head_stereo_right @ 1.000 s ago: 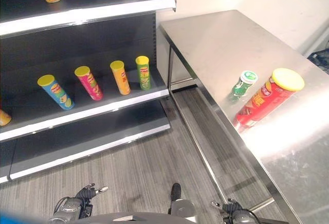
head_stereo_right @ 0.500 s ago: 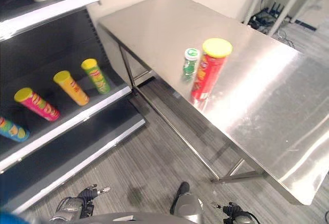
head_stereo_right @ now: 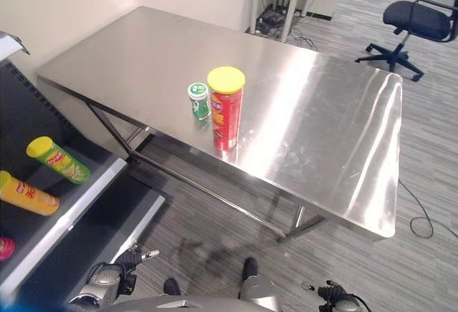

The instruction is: Put the goods on the table back onto the shelves and tidy them up.

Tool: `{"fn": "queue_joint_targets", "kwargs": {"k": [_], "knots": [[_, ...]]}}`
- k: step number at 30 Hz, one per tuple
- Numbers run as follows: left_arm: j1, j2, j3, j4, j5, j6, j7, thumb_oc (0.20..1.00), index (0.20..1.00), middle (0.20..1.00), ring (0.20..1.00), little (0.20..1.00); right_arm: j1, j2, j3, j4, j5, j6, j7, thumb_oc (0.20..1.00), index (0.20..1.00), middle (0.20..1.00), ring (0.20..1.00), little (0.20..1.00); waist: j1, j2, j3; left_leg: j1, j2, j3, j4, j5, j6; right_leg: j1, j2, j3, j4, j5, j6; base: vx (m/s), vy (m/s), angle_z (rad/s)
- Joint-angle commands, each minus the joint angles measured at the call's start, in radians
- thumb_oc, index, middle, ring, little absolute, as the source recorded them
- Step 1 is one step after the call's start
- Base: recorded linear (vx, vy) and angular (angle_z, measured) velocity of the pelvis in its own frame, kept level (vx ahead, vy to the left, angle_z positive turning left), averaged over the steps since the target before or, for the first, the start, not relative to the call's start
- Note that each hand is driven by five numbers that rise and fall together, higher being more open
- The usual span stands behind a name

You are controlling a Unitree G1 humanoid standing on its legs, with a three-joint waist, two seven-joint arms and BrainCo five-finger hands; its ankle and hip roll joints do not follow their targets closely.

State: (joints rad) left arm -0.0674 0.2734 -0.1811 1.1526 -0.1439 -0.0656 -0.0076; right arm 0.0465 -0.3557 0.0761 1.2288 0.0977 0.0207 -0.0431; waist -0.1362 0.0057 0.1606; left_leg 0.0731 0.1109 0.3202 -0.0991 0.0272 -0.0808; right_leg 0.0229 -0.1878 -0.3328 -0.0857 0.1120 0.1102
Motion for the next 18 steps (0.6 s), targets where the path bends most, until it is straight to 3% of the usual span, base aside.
{"fn": "queue_joint_targets", "kwargs": {"k": [1, 9, 11, 15, 18], "knots": [[-0.022, 0.044, 0.019, 0.034, 0.026, -0.02, 0.007, 1.0, 1.0, 1.0, 1.0, 1.0, -0.105, 0.005, -0.019, 0.028, 0.023, -0.006, -0.014, 1.0, 1.0, 1.0, 1.0, 1.0, 0.022, -0.015, 0.031, 0.036, -0.014, 0.007, 0.012, -0.047, 0.0, -0.03, -0.147, 0.002, 0.075, 0.036, 0.116, 0.01, 0.203, 0.06], [-0.02, 0.063, 0.048, 0.076, 0.035, -0.014, 0.006, 1.0, 1.0, 1.0, 1.0, 1.0, -0.088, -0.018, -0.115, 0.073, 0.089, -0.001, -0.028, 1.0, 1.0, 1.0, 1.0, 1.0, 0.016, -0.044, 0.044, 0.041, -0.062, 0.02, 0.012, -0.079, 0.027, -0.057, -0.215, 0.004, 0.144, 0.083, 0.138, 0.01, 0.127, 0.05], [-0.02, 0.074, 0.052, 0.079, 0.035, -0.013, 0.004, 1.0, 1.0, 1.0, 1.0, 1.0, -0.079, -0.03, -0.142, 0.088, 0.118, -0.004, -0.031, 1.0, 1.0, 1.0, 1.0, 1.0, 0.014, -0.047, 0.048, 0.04, -0.059, 0.023, 0.012, -0.08, 0.032, -0.068, -0.21, 0.015, 0.166, 0.07, 0.133, 0.01, 0.067, -0.2], [-0.027, 0.102, 0.048, 0.097, 0.047, -0.01, 0.001, 1.0, 1.0, 1.0, 1.0, 1.0, -0.035, -0.071, -0.223, 0.12, 0.191, -0.015, -0.037, 1.0, 1.0, 1.0, 1.0, 1.0, -0.011, -0.064, 0.051, 0.045, -0.052, 0.024, 0.012, -0.083, 0.038, -0.091, -0.155, 0.09, 0.177, 0.055, 0.125, 0.03, 0.002, -0.14], [-0.031, 0.11, 0.049, 0.099, 0.046, -0.012, 0.0, 1.0, 1.0, 1.0, 1.0, 1.0, -0.016, -0.119, -0.263, 0.144, 0.201, -0.013, -0.045, 1.0, 1.0, 1.0, 1.0, 1.0, -0.009, -0.079, 0.039, 0.045, -0.048, 0.029, 0.012, -0.085, 0.034, -0.072, -0.146, 0.072, 0.139, 0.067, 0.131, 0.04, -0.059, -0.08]]}}
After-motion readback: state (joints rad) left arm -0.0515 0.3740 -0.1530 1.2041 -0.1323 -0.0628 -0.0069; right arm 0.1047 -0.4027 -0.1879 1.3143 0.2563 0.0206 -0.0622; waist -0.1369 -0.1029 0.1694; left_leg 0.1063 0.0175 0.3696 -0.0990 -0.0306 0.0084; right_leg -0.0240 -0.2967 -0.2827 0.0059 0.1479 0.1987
